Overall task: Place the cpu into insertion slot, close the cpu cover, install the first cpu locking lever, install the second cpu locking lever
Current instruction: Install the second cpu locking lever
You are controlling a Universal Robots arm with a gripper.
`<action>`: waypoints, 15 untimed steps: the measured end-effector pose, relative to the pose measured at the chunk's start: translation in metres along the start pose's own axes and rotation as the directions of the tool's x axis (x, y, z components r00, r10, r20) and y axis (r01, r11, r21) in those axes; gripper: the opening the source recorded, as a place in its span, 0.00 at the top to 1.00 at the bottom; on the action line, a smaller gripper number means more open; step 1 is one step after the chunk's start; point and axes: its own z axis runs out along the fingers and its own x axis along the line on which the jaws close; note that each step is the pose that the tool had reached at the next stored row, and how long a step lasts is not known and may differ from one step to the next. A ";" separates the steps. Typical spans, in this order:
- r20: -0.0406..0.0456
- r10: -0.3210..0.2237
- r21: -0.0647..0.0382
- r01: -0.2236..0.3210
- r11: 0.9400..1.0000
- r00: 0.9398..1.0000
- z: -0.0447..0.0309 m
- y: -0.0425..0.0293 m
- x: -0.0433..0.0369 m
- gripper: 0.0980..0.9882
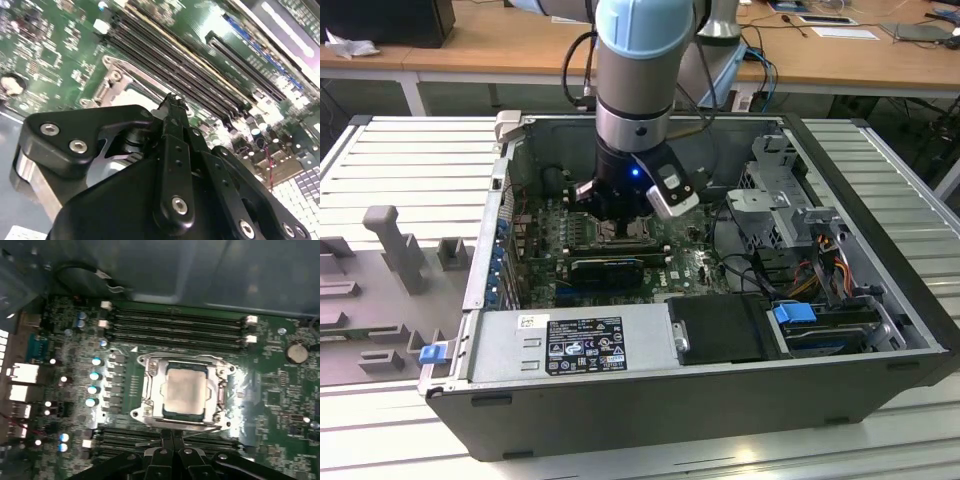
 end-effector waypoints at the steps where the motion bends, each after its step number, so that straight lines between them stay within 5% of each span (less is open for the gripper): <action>1: 0.000 -0.007 -0.005 0.007 1.000 1.000 0.0032 -0.0006 0.0006 0.99; 7: -0.005 -0.043 -0.011 0.043 0.999 0.999 0.0173 -0.0025 0.0031 0.99; 11: 0.002 -0.048 -0.065 0.048 0.997 0.999 0.0176 -0.0108 0.0130 0.99; 12: 0.005 -0.048 -0.086 0.048 0.995 0.999 0.0171 -0.0157 0.0160 0.99; 15: 0.010 -0.048 -0.120 0.049 0.992 0.999 0.0163 -0.0215 0.0205 0.99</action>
